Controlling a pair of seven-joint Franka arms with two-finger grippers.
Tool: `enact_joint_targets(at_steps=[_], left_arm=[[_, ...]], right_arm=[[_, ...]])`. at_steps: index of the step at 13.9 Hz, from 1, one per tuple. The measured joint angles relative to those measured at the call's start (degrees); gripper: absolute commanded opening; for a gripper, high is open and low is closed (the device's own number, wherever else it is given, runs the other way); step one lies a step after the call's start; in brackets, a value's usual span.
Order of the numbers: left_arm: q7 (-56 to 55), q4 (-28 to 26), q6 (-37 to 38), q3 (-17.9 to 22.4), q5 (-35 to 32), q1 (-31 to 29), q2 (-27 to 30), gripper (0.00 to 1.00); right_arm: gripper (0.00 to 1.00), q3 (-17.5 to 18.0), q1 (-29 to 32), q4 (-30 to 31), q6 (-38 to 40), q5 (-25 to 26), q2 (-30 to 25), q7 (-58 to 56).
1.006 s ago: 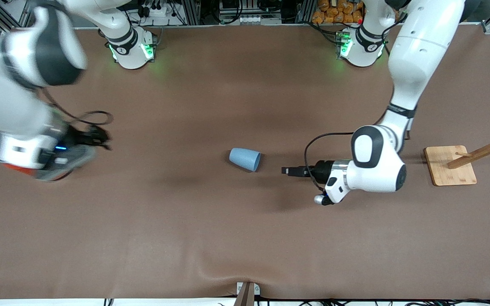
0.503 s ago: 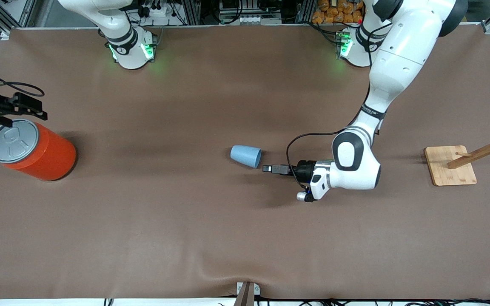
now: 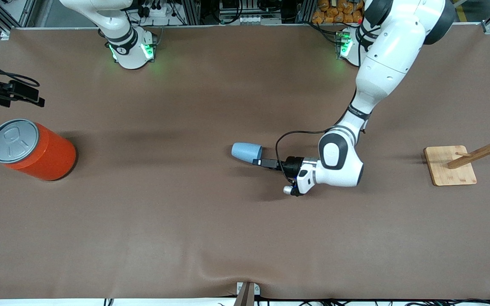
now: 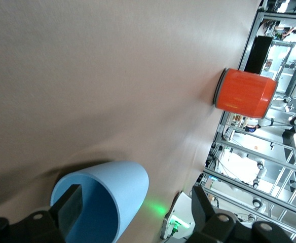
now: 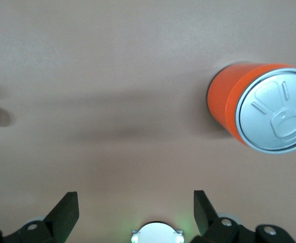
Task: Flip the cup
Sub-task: 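Close the left gripper around the rim of the lying cup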
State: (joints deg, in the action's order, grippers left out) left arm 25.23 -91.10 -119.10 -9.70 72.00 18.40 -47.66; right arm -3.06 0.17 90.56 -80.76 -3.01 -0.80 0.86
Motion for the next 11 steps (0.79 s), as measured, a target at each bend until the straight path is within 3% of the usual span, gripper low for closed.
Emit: enact_joint_targets(at_steps=[3, 6, 7, 8, 9, 10, 11], left_arm=[[0.2, -1.2, 0.0, 0.0, 0.0, 1.1, 0.0, 0.78], [0.9, -1.8, 0.0, -0.1, 0.2, 1.9, 0.0, 0.58], [0.9, -1.9, 0.0, -0.2, 0.7, 2.4, 0.0, 0.50], [0.9, -2.0, 0.0, -0.2, 1.2, 3.0, 0.0, 0.33], [0.9, -2.1, 0.0, -0.2, 1.5, 3.7, 0.0, 0.07], [0.9, -2.3, 0.0, -0.2, 1.5, 4.1, 0.0, 0.00], [0.9, -2.3, 0.0, -0.2, 1.5, 4.2, 0.0, 0.00]], right_arm=[[1.00, 2.4, 0.8, -2.6, -0.2, 1.1, -0.4, 1.8], [1.00, 2.4, 1.1, -3.9, -0.2, 1.5, -0.4, 1.8], [1.00, 2.5, 1.1, -4.0, -0.2, 1.5, -0.4, 1.8], [1.00, 2.7, 1.1, -4.2, -0.2, 1.5, -0.4, 1.8], [1.00, 2.7, 1.1, -4.7, 0.3, 1.5, -0.4, 1.8], [1.00, 2.7, 1.2, -5.4, 1.8, 1.6, -0.4, 1.4], [1.00, 2.7, 1.4, -6.3, 3.2, 1.6, -0.4, 0.0]])
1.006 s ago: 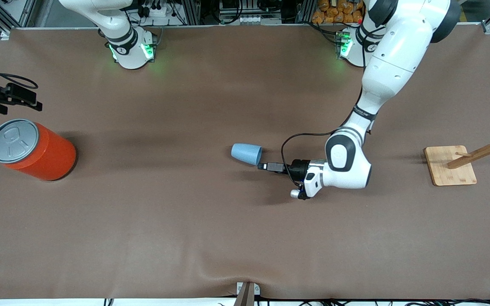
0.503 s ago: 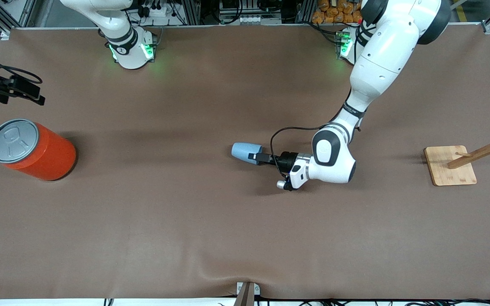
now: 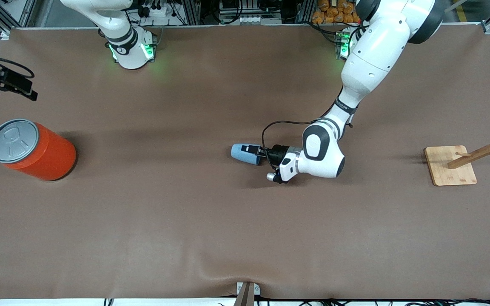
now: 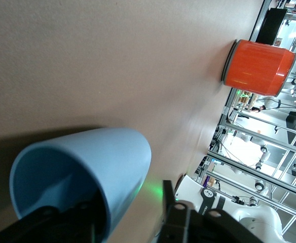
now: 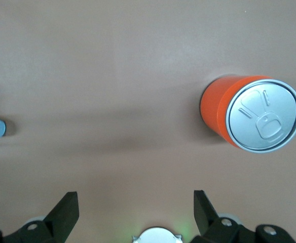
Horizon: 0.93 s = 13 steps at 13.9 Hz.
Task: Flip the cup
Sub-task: 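Close the left gripper around the rim of the lying cup, then lift the cup with the left gripper and turn it upright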
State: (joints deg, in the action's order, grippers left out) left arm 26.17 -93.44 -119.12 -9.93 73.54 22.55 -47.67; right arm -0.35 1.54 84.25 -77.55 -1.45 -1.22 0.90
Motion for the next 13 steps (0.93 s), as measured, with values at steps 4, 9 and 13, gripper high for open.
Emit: enact_joint_targets(at_steps=[4, 9, 13], left_arm=[[-1.6, 0.9, 0.0, 0.3, -0.4, -0.3, 1.2, 0.00], [-24.9, 4.3, -0.1, 0.6, -21.3, -0.5, 10.4, 0.00], [-39.8, 6.3, 0.0, 0.6, -40.8, -0.5, 16.5, 0.00]], right_arm=[[1.00, -0.1, 1.6, -1.2, 1.0, 0.0, 0.1, -5.4], [1.00, 0.0, 1.7, -1.2, -1.5, 0.0, 0.8, -5.7], [1.00, 0.5, 1.7, -1.2, -1.8, 0.0, 1.4, -5.8]])
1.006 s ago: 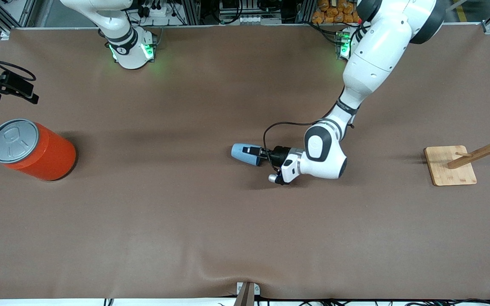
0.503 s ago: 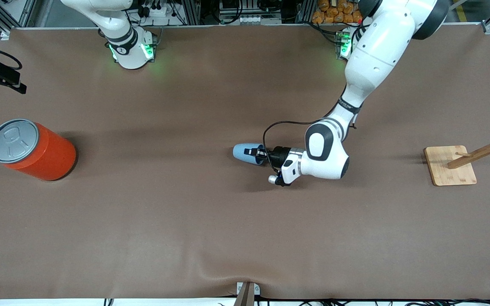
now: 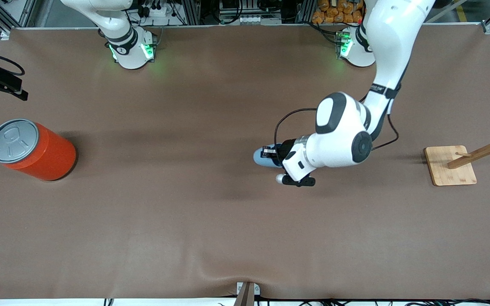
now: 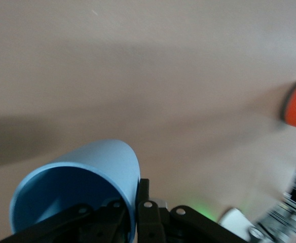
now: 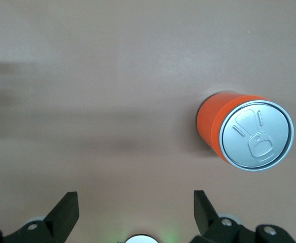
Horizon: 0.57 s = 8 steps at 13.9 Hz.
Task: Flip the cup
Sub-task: 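Lift the cup with the left gripper and turn it upright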
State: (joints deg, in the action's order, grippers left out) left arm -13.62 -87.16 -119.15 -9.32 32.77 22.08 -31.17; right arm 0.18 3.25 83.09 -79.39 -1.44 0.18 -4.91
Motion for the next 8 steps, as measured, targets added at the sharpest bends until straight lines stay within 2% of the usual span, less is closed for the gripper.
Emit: enact_joint_targets(at_steps=[5, 8], left_arm=[[-10.6, 0.8, -0.1, -0.5, -20.4, 2.2, 1.1, 0.00], [-13.3, 1.2, 1.6, -0.3, -29.2, 2.2, 1.1, 0.00]], right_arm=[[1.00, -0.1, 0.1, 0.0, -0.3, 0.0, 0.3, 0.0], [1.00, -0.2, 0.1, 0.0, -0.3, 0.0, 0.3, 0.0]])
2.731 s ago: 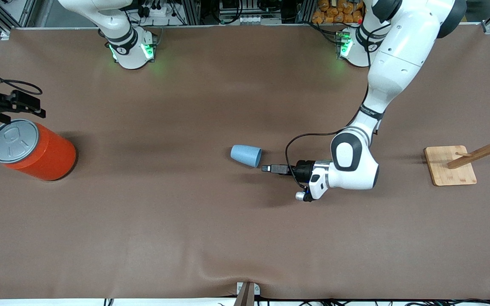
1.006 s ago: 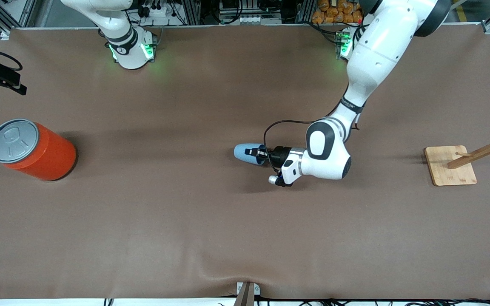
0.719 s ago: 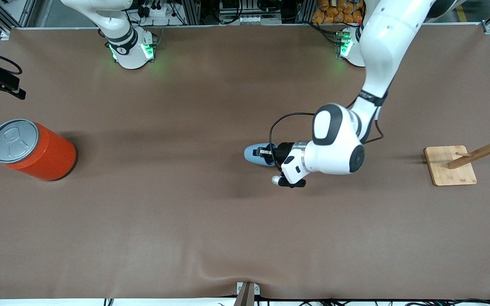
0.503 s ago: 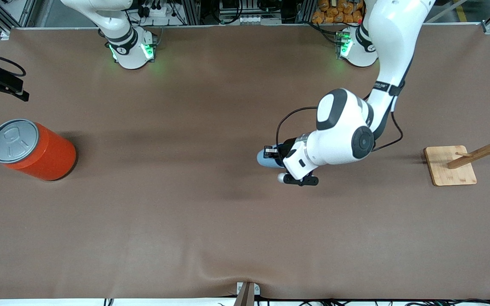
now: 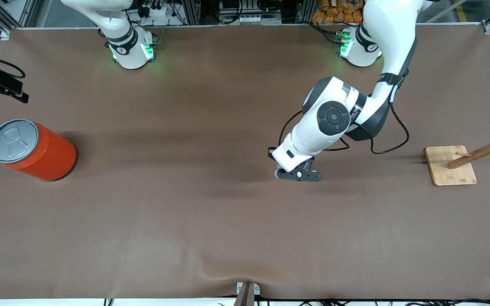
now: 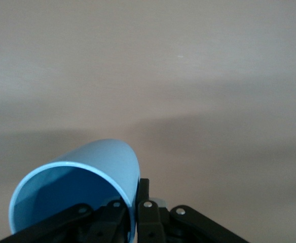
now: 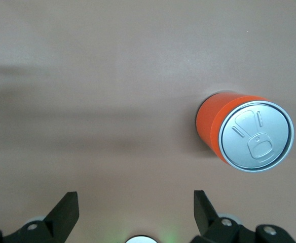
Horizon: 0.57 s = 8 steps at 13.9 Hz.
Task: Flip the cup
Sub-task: 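Lift the cup with the left gripper and turn it upright, then lower the upright cup beside the wooden stand and open the left gripper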
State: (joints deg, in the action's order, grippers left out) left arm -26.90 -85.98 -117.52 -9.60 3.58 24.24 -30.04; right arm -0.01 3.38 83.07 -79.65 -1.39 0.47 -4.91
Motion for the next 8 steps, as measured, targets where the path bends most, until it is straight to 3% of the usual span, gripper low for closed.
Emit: enact_joint_targets(at_steps=[3, 8], left_arm=[[-0.3, -0.2, 5.5, 0.8, -5.2, -2.9, 0.9, 0.00], [1.2, -6.6, 6.8, 0.9, -10.2, -14.7, 3.6, 0.00]], right_arm=[[1.00, 0.0, 0.0, 0.0, 0.0, 0.0, 0.0, 0.0], [1.00, 0.0, 0.0, 0.0, 0.0, 0.0, 0.0, 0.0]])
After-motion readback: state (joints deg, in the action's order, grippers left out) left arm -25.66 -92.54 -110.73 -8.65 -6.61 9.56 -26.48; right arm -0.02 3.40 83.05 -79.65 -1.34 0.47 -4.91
